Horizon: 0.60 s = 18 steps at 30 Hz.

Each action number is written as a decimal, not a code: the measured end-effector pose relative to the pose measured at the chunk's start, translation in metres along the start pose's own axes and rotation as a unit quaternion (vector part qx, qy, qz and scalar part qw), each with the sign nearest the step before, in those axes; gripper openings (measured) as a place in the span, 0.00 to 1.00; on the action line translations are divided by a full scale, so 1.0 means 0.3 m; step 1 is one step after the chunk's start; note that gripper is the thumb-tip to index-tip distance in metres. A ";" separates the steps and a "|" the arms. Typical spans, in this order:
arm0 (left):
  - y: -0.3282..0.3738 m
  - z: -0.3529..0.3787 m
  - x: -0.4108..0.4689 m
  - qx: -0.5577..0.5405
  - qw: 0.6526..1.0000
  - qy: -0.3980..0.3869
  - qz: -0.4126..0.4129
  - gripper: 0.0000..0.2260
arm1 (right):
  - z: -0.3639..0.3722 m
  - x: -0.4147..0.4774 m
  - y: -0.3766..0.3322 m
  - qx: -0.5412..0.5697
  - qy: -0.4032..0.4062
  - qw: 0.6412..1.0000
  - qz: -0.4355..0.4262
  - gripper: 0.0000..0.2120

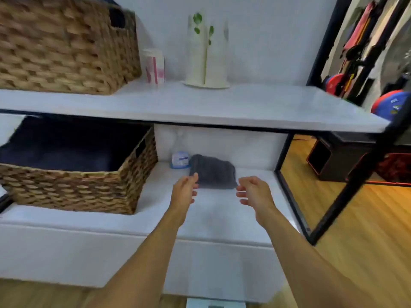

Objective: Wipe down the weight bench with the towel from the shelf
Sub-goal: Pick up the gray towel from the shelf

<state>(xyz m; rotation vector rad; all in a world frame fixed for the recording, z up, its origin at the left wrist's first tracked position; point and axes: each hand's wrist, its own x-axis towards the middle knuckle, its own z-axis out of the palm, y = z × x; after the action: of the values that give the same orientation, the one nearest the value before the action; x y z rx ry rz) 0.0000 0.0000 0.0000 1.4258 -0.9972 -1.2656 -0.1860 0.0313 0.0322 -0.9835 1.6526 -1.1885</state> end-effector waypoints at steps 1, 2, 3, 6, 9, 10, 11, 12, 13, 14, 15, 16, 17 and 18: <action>-0.056 0.019 0.061 -0.004 1.000 -0.008 0.016 0.06 | 0.029 0.067 0.061 0.002 0.003 1.000 -0.014 0.05; -0.121 0.037 0.141 0.007 0.999 -0.011 0.029 0.06 | 0.052 0.147 0.123 -0.005 0.012 0.999 -0.030 0.05; -0.187 0.054 0.234 0.009 0.999 -0.013 0.043 0.08 | 0.078 0.237 0.187 -0.006 0.016 0.999 -0.045 0.05; -0.327 0.106 0.465 -0.003 0.998 0.007 0.064 0.09 | 0.141 0.461 0.351 -0.031 0.017 0.997 -0.067 0.11; -0.388 0.165 0.657 0.021 0.995 0.037 0.089 0.18 | 0.176 0.642 0.460 -0.054 0.019 0.995 -0.084 0.20; -0.391 0.178 0.707 0.042 0.995 0.043 0.083 0.22 | 0.186 0.694 0.478 -0.071 0.028 0.994 -0.082 0.23; -0.391 0.191 0.746 0.054 0.994 0.050 0.080 0.26 | 0.200 0.739 0.489 -0.094 0.041 0.991 -0.081 0.25; -0.388 0.204 0.773 0.059 0.994 0.050 0.077 0.28 | 0.215 0.772 0.493 -0.124 0.057 0.987 -0.080 0.27; -0.389 0.215 0.796 0.064 0.994 0.052 0.074 0.29 | 0.228 0.796 0.494 -0.158 0.069 0.982 -0.081 0.28; -0.386 0.219 0.805 0.070 0.994 0.048 0.068 0.28 | 0.238 0.812 0.495 -0.190 0.074 0.975 -0.083 0.27; -0.380 0.216 0.801 0.076 0.994 0.039 0.061 0.25 | 0.245 0.818 0.495 -0.214 0.070 0.971 -0.084 0.24; -0.375 0.207 0.786 0.078 0.995 0.024 0.055 0.21 | 0.246 0.816 0.491 -0.216 0.057 0.971 -0.080 0.21; -0.374 0.197 0.759 0.074 0.996 0.013 0.050 0.18 | 0.237 0.800 0.486 -0.196 0.039 0.977 -0.071 0.19; -0.367 0.184 0.716 0.071 0.997 0.002 0.043 0.16 | 0.219 0.772 0.474 -0.164 0.020 0.985 -0.055 0.16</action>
<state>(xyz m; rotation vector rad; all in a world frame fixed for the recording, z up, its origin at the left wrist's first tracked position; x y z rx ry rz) -0.0282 -0.1914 -0.1548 1.4761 -1.1526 -1.1474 -0.2163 -0.1686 -0.1610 -1.2756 1.8845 -1.0307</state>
